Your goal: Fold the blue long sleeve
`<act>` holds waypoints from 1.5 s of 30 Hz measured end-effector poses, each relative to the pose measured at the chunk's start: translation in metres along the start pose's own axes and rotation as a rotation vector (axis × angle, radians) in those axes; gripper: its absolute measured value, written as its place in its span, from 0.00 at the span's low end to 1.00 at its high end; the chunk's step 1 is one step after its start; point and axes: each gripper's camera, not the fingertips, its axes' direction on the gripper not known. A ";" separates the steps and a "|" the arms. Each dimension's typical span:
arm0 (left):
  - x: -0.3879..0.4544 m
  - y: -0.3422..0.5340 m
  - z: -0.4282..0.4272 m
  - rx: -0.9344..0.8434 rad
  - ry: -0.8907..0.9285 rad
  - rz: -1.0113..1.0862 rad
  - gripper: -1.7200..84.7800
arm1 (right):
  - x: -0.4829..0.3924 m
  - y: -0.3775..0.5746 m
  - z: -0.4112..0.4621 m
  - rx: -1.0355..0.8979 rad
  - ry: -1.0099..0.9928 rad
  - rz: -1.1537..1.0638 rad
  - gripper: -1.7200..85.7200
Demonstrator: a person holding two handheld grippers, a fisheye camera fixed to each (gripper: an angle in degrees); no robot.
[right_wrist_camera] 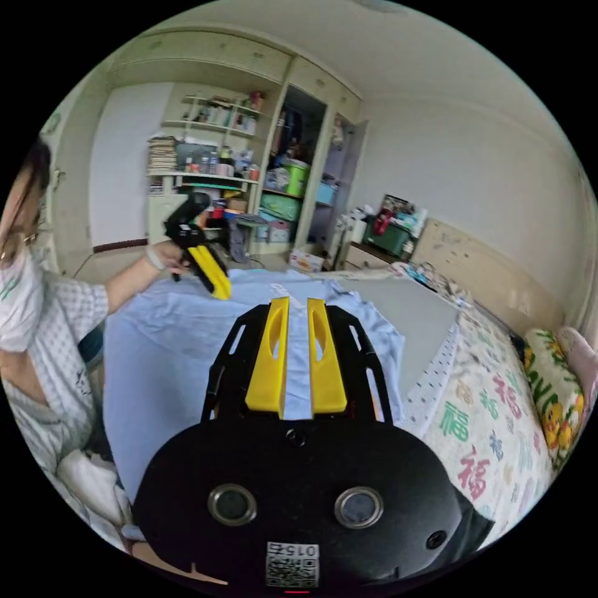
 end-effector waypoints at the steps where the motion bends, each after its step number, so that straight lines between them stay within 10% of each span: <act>1: 0.003 0.003 0.003 -0.009 0.001 0.014 0.05 | -0.016 -0.002 0.004 -0.004 -0.054 -0.056 0.08; 7: 0.039 0.038 0.026 -0.122 -0.089 0.173 0.16 | -0.159 0.017 0.075 -0.265 -0.327 -0.541 0.08; 34: 0.087 0.192 0.113 -0.113 0.069 0.302 0.10 | -0.240 0.115 0.126 -0.267 -0.247 -0.629 0.01; 40: 0.041 0.280 0.041 0.081 -0.050 -0.014 0.09 | -0.239 0.120 0.138 -0.269 -0.251 -0.617 0.01; 45: -0.058 0.531 -0.014 0.432 -0.247 -0.769 0.10 | -0.235 0.122 0.150 -0.274 -0.266 -0.612 0.02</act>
